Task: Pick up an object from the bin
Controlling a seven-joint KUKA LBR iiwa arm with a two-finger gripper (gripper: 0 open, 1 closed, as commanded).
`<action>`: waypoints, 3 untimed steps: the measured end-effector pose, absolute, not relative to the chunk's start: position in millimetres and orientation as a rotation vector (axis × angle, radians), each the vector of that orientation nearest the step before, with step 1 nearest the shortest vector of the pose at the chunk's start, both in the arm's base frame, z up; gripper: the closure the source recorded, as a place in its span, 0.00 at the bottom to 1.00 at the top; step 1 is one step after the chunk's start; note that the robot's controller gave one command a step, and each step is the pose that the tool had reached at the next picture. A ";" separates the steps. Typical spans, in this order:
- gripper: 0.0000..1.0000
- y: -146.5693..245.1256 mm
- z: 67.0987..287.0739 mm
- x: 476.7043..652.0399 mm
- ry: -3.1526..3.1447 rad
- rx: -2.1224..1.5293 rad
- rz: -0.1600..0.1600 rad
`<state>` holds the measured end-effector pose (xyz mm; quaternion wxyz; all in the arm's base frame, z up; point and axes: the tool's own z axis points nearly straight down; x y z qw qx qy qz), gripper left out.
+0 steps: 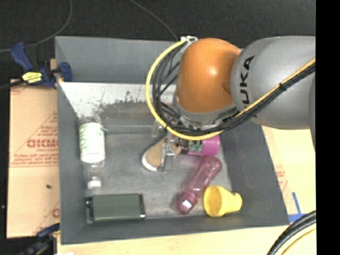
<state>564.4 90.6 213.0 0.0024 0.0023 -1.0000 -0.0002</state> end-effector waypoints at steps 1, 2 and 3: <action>0.00 90.0 217.9 565.8 -3.145 0.002 -0.002; 0.00 63.6 140.3 596.8 -3.130 0.313 0.000; 0.00 37.6 70.4 620.4 -3.126 0.376 -0.001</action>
Offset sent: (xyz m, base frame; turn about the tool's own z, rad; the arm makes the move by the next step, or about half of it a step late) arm 0.0564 -0.0494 -0.1430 -0.3619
